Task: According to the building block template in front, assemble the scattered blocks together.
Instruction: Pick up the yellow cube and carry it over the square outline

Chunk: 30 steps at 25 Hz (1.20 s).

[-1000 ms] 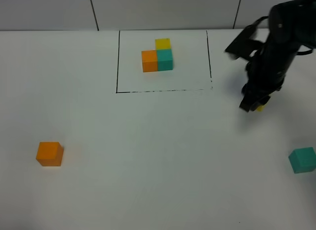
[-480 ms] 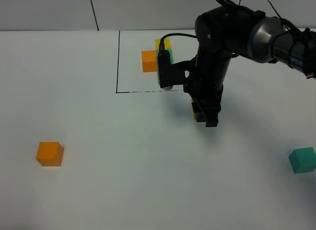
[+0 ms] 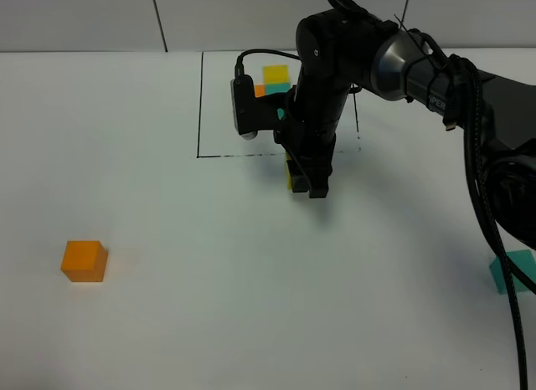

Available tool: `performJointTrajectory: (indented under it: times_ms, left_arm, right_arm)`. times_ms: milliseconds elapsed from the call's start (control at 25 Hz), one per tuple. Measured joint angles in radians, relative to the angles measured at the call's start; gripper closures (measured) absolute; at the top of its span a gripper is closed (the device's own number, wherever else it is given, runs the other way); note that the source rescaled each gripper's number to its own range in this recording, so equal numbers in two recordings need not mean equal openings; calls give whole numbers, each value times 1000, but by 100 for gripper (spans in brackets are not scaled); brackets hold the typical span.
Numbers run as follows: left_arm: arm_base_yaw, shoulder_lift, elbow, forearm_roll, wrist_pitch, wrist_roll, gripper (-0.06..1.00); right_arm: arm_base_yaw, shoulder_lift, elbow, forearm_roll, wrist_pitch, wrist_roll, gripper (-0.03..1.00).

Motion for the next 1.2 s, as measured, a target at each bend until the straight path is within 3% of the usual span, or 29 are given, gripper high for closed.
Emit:
performJointTrajectory:
  times_ms: [720, 1200]
  left_arm:
    - [0, 0, 0, 0, 0, 0, 22]
    - [0, 0, 0, 0, 0, 0, 22]
  right_arm:
    - [-47, 106, -42, 11, 0, 18, 96]
    - [-47, 108, -44, 18, -7, 96, 96]
